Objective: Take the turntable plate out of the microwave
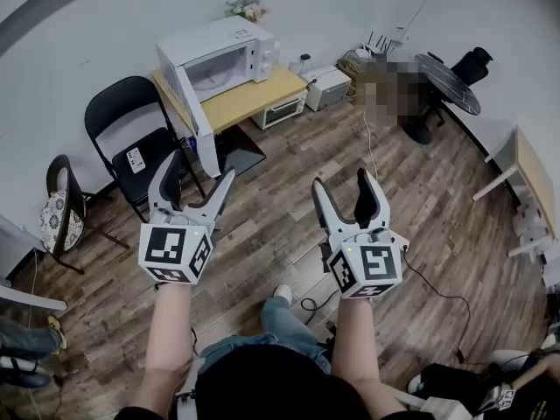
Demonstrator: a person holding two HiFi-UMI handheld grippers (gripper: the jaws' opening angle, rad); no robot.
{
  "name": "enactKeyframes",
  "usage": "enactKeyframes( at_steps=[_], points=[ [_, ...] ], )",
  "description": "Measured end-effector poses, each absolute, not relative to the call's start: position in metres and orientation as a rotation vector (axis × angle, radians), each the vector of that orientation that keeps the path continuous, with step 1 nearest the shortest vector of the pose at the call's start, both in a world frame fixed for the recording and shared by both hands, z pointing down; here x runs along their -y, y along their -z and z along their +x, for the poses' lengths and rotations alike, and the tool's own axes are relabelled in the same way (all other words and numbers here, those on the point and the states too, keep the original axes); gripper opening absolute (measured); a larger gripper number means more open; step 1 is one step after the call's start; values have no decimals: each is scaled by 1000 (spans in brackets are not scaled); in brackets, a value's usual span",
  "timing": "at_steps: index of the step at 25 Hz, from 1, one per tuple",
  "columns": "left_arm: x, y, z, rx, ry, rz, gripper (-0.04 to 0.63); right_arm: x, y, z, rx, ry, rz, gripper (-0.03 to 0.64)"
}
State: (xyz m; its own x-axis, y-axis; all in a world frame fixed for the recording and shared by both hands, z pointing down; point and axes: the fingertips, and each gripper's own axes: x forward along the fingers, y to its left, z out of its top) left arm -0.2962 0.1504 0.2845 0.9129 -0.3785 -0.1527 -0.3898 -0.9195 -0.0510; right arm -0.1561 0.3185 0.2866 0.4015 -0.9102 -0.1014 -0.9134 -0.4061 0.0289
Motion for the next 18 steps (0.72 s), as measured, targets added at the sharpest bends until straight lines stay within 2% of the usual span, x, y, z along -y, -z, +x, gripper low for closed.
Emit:
enactKeyframes(
  at_steps=[9,18],
  points=[
    [-127,-273,-183,-675,-236,-2975,402,-284,-272,-34,-1762,-133,-2551,347],
    [-130,-294,-115,-671,-158,-2988,402,-274,-292,34,-1762,-42,-2534,347]
  ],
)
